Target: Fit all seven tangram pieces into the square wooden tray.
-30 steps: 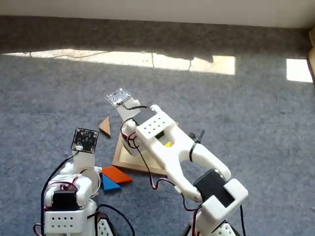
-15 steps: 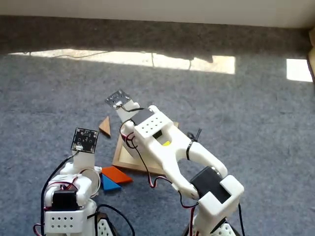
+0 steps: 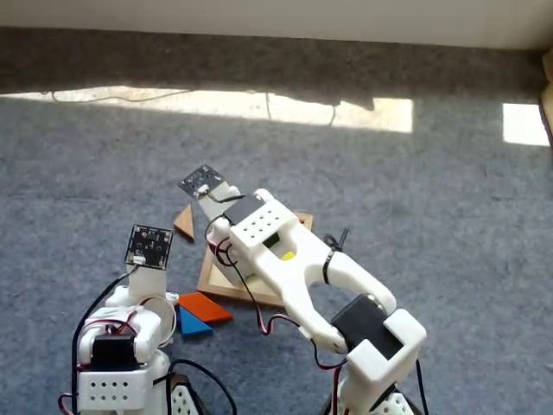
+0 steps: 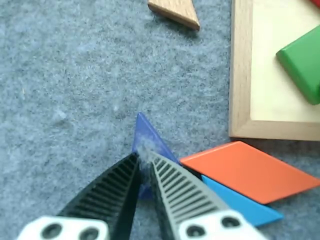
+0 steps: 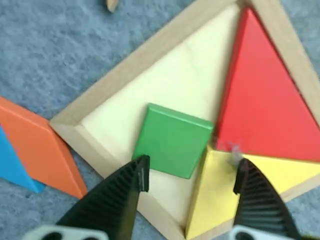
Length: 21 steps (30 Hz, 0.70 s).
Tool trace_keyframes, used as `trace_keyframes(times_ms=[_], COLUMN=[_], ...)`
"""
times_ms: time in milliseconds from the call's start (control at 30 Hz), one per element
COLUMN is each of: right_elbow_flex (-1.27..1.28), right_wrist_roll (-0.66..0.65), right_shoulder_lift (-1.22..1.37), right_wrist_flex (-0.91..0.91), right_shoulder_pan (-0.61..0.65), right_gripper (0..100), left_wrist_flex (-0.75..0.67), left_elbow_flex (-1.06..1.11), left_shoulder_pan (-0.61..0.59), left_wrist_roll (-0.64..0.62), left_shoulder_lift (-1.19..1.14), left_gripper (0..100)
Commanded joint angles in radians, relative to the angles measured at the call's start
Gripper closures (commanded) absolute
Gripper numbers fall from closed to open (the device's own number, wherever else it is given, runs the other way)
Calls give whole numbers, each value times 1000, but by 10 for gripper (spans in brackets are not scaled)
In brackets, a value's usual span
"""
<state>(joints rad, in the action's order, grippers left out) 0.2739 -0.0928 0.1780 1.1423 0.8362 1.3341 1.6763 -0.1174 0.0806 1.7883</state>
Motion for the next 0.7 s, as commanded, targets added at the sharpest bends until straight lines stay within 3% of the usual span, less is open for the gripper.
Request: trace_keyframes(times_ms=[0, 267, 467, 667], right_elbow_flex=[-58, -45, -47, -47], right_wrist_roll=[2, 0, 0, -60], right_shoulder_lift=[-108, -150, -13, 76], right_wrist_flex=[21, -24, -50, -54], right_shoulder_pan=[4, 5, -8, -125], right_gripper=[805, 983, 988, 990], left_wrist_flex=[6, 6, 6, 6], left_elbow_flex=[19, 19, 19, 19], left_shoulder_pan=[-10, -10, -10, -10], left_wrist_roll=[-9, -9, -9, -9], left_shoulder_lift=[33, 33, 33, 33], left_gripper=[993, 993, 993, 993])
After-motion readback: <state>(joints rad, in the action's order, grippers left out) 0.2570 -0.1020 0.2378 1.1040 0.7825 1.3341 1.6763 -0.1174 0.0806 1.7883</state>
